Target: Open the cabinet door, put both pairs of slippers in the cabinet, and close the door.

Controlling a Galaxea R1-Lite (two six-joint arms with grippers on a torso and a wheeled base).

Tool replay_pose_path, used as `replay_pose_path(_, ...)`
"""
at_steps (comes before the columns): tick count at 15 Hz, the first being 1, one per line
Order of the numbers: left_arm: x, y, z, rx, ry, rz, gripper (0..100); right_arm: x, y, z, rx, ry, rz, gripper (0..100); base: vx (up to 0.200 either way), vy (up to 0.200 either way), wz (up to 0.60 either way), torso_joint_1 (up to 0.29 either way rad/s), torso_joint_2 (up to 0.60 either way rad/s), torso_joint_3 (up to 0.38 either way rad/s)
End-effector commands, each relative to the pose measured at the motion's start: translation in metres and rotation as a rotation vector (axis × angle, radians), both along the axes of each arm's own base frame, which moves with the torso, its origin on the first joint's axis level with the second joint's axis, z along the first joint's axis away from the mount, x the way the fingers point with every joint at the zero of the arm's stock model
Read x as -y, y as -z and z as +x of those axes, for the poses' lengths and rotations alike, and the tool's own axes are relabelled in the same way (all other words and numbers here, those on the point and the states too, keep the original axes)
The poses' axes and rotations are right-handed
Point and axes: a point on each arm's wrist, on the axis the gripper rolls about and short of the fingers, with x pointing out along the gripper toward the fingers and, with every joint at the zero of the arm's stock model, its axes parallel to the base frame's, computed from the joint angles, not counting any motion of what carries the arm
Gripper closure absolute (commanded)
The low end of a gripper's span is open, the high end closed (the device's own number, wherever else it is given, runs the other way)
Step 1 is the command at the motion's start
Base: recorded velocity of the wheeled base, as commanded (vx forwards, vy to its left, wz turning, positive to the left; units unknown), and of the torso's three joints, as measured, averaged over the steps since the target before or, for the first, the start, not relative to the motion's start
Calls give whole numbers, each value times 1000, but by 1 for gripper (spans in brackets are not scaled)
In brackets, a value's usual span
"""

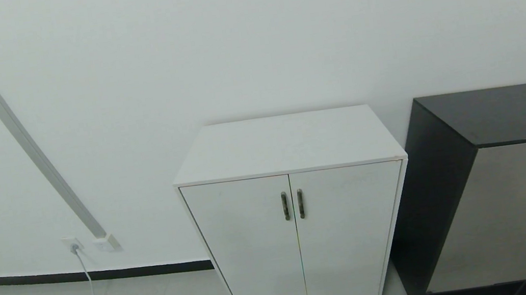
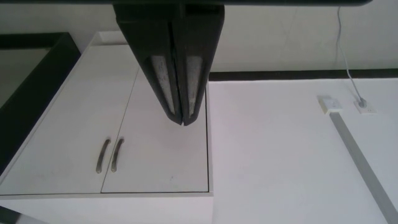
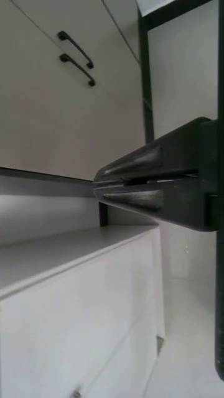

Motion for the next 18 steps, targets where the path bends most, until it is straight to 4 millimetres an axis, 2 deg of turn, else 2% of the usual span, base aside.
replay_pose_path(1,0,0,0,-1,0,0,100,-2,-4,-16,37,-12,0,100,0,0,0,0,0,0)
replay_pose_path(3,0,0,0,-1,0,0,100,-3,-5,-27,22,-19,8,100,0,0,0,0,0,0)
replay_pose_path(8,0,0,0,-1,0,1,100,-11,0,-85,-38,-117,30,100,0,0,0,0,0,0)
replay_pose_path(15,0,0,0,-1,0,1,100,-16,28,-127,-178,-170,58,100,0,0,0,0,0,0)
replay_pose_path(18,0,0,0,-1,0,1,100,-18,36,-138,-207,-177,62,100,0,0,0,0,0,0)
